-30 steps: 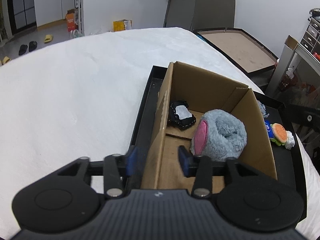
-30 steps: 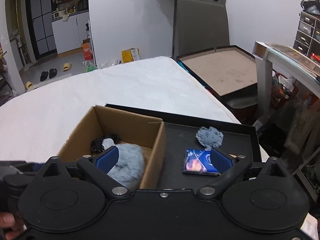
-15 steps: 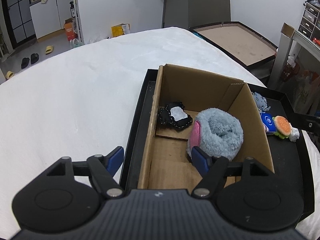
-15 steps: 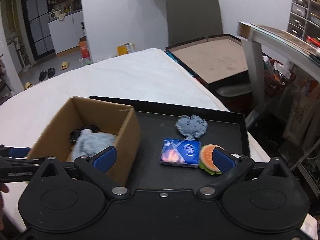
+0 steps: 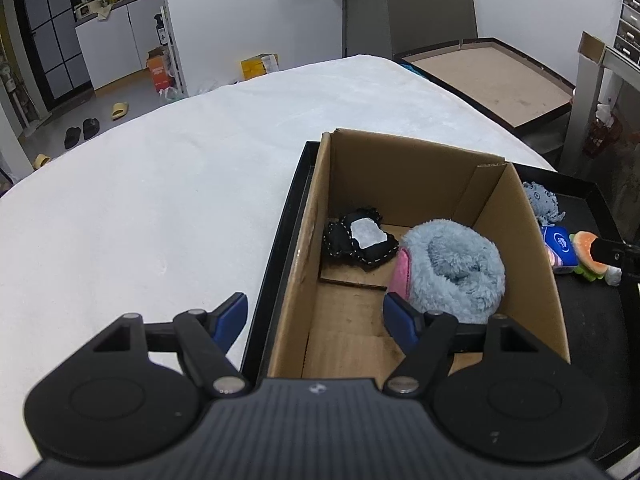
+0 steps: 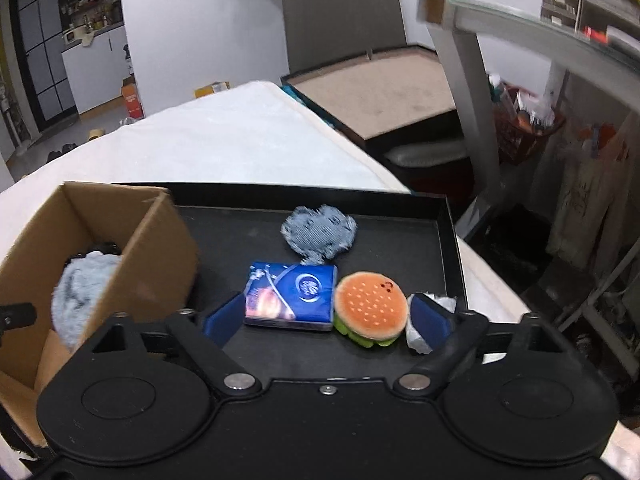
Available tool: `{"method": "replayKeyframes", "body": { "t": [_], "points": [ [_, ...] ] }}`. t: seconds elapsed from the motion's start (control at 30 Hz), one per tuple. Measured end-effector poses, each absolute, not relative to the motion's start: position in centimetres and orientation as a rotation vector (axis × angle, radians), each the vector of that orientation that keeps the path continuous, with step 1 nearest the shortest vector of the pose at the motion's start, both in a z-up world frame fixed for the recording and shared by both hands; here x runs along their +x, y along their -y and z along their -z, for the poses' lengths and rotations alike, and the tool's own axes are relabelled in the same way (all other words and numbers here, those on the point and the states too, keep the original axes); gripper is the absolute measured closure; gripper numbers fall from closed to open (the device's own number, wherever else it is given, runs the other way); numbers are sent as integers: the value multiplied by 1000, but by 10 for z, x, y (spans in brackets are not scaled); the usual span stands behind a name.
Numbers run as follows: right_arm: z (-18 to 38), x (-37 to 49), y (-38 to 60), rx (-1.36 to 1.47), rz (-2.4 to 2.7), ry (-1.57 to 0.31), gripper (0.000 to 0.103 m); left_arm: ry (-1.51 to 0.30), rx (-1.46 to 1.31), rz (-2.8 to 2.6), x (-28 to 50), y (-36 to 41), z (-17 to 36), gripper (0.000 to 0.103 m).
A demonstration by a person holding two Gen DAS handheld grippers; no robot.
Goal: Organize soft objects
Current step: 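Reach the right gripper to the burger plush and grasp it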
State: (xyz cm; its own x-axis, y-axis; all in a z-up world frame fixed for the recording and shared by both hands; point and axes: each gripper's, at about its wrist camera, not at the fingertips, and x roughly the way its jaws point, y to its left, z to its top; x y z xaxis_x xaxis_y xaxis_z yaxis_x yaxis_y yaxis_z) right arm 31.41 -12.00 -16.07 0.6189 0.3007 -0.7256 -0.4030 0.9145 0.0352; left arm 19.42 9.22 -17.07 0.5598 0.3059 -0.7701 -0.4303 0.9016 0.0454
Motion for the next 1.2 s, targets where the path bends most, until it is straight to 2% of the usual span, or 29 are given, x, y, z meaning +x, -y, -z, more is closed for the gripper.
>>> {"method": "replayKeyframes", "body": {
  "t": [0.3, 0.83, 0.9, 1.2],
  "points": [
    [192, 339, 131, -131, -369, -892, 50, -892, -135, -448, 202, -87, 177, 30],
    [201, 348, 120, -172, -375, -860, 52, -895, -101, -416, 206, -72, 180, 30],
    [201, 348, 121, -176, -365, -859, 59, -892, -100, -414, 205, -72, 180, 30],
    [198, 340, 117, -221, -379, -853, 77, -893, -111, -405, 203, -74, 182, 30]
  ]
}}
